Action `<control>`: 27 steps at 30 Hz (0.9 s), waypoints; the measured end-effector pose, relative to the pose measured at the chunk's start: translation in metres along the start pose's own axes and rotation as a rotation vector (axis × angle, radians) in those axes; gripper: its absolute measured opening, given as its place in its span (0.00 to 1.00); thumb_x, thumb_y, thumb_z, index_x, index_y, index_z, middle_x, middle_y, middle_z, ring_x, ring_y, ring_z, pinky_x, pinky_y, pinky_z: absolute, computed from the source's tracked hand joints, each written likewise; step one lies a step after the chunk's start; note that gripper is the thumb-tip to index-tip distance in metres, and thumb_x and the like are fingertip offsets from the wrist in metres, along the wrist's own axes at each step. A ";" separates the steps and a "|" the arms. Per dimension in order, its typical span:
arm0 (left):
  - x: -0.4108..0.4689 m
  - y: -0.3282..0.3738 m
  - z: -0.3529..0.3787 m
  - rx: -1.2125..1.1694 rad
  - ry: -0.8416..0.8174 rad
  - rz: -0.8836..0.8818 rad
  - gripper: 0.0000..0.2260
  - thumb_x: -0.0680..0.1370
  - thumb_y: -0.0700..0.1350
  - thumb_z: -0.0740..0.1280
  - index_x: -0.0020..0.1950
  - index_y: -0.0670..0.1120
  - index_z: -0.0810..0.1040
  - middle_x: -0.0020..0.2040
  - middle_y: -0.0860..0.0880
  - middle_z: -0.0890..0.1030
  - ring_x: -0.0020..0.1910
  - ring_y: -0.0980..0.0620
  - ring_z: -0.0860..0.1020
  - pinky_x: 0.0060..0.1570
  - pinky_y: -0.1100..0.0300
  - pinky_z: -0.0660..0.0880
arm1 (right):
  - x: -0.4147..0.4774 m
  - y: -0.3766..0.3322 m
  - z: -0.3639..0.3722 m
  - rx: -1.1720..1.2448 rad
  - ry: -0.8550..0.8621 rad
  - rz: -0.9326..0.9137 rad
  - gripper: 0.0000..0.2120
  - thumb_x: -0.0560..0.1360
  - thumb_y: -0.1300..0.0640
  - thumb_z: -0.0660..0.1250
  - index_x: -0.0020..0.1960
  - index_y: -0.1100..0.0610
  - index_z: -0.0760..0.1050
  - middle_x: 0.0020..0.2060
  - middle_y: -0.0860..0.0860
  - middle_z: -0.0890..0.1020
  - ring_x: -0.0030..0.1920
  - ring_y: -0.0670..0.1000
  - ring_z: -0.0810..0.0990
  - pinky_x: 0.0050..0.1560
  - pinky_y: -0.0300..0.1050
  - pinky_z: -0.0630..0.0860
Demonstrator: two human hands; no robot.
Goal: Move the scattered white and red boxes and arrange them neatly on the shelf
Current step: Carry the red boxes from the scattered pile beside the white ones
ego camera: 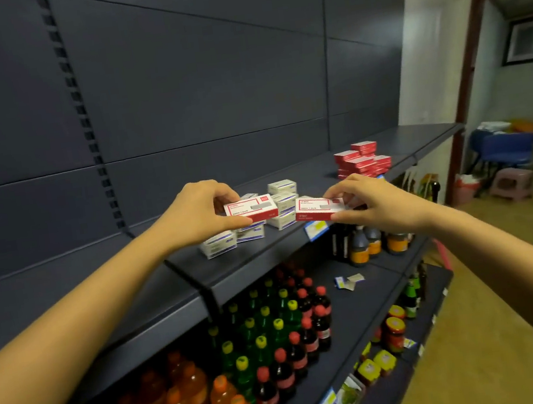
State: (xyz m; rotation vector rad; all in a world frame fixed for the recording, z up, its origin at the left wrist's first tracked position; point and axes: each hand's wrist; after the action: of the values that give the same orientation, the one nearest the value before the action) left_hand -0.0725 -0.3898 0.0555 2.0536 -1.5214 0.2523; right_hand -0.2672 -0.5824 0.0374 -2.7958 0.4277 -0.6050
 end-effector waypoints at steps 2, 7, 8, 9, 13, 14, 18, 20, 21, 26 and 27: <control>0.021 0.017 0.019 0.002 -0.018 0.010 0.19 0.69 0.50 0.73 0.56 0.44 0.78 0.52 0.47 0.80 0.48 0.51 0.78 0.52 0.54 0.77 | -0.005 0.025 -0.010 -0.003 0.016 0.004 0.19 0.74 0.53 0.67 0.64 0.54 0.71 0.57 0.52 0.74 0.53 0.47 0.72 0.54 0.38 0.71; 0.076 0.047 0.061 0.005 -0.028 0.039 0.20 0.69 0.50 0.73 0.58 0.43 0.77 0.55 0.45 0.79 0.48 0.54 0.75 0.50 0.59 0.75 | -0.010 0.087 -0.032 -0.018 0.054 0.051 0.19 0.75 0.53 0.66 0.64 0.54 0.71 0.59 0.51 0.73 0.53 0.46 0.71 0.53 0.37 0.69; 0.088 0.052 0.070 0.001 -0.034 0.046 0.20 0.69 0.49 0.73 0.57 0.43 0.77 0.55 0.45 0.79 0.48 0.54 0.76 0.50 0.58 0.76 | -0.010 0.100 -0.035 -0.021 0.059 0.064 0.19 0.75 0.52 0.66 0.64 0.53 0.71 0.59 0.52 0.73 0.54 0.47 0.71 0.52 0.38 0.69; 0.099 0.056 0.078 0.003 -0.042 0.052 0.20 0.69 0.50 0.73 0.57 0.43 0.77 0.54 0.45 0.80 0.48 0.53 0.76 0.50 0.58 0.76 | -0.009 0.113 -0.038 -0.025 0.061 0.074 0.19 0.75 0.52 0.66 0.64 0.53 0.71 0.59 0.52 0.73 0.54 0.47 0.71 0.52 0.39 0.69; 0.146 0.067 0.111 0.001 -0.064 0.068 0.19 0.69 0.51 0.73 0.56 0.44 0.78 0.53 0.46 0.80 0.47 0.54 0.76 0.47 0.60 0.76 | 0.004 0.166 -0.048 -0.056 0.052 0.109 0.19 0.75 0.52 0.66 0.65 0.54 0.70 0.60 0.52 0.72 0.53 0.46 0.70 0.51 0.38 0.68; 0.159 0.070 0.121 -0.005 -0.067 0.074 0.19 0.69 0.51 0.73 0.56 0.44 0.78 0.53 0.46 0.80 0.47 0.54 0.76 0.47 0.59 0.76 | 0.010 0.180 -0.051 -0.071 0.048 0.115 0.19 0.75 0.52 0.66 0.64 0.53 0.70 0.60 0.52 0.72 0.53 0.46 0.70 0.51 0.38 0.69; 0.217 0.081 0.154 -0.005 -0.086 0.074 0.19 0.70 0.50 0.72 0.56 0.42 0.77 0.54 0.45 0.79 0.48 0.53 0.76 0.50 0.58 0.75 | 0.038 0.238 -0.067 -0.095 0.047 0.160 0.20 0.75 0.50 0.65 0.65 0.53 0.70 0.60 0.54 0.72 0.54 0.50 0.73 0.54 0.43 0.73; 0.245 0.085 0.169 -0.007 -0.091 0.066 0.19 0.70 0.50 0.72 0.57 0.42 0.77 0.55 0.44 0.79 0.48 0.54 0.75 0.50 0.59 0.75 | 0.054 0.265 -0.075 -0.112 0.042 0.162 0.20 0.74 0.50 0.65 0.64 0.53 0.70 0.60 0.54 0.72 0.54 0.50 0.73 0.53 0.42 0.74; 0.258 0.087 0.177 -0.013 -0.095 0.059 0.19 0.70 0.49 0.72 0.58 0.42 0.76 0.56 0.44 0.79 0.48 0.54 0.75 0.51 0.58 0.75 | 0.061 0.279 -0.078 -0.125 0.047 0.160 0.20 0.74 0.50 0.65 0.64 0.53 0.70 0.60 0.54 0.72 0.54 0.49 0.73 0.53 0.43 0.74; 0.305 0.088 0.208 -0.017 -0.085 0.001 0.19 0.70 0.49 0.72 0.57 0.41 0.78 0.56 0.44 0.81 0.49 0.51 0.78 0.53 0.53 0.77 | 0.092 0.337 -0.076 -0.108 0.054 0.140 0.19 0.75 0.50 0.65 0.65 0.53 0.70 0.60 0.53 0.72 0.53 0.48 0.72 0.55 0.43 0.74; 0.312 0.088 0.213 -0.020 -0.080 -0.012 0.19 0.70 0.49 0.73 0.57 0.41 0.78 0.55 0.44 0.81 0.50 0.50 0.79 0.54 0.52 0.77 | 0.099 0.347 -0.076 -0.104 0.049 0.139 0.19 0.75 0.50 0.65 0.65 0.53 0.70 0.60 0.53 0.72 0.53 0.49 0.72 0.56 0.45 0.74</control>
State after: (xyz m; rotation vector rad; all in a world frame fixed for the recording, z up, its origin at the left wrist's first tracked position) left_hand -0.0859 -0.7775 0.0548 2.0788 -1.5516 0.1511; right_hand -0.2939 -0.9502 0.0365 -2.8223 0.6752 -0.6385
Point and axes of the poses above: each hand's wrist, its own x-axis towards the middle knuckle, its own z-axis out of the palm, y = z × x
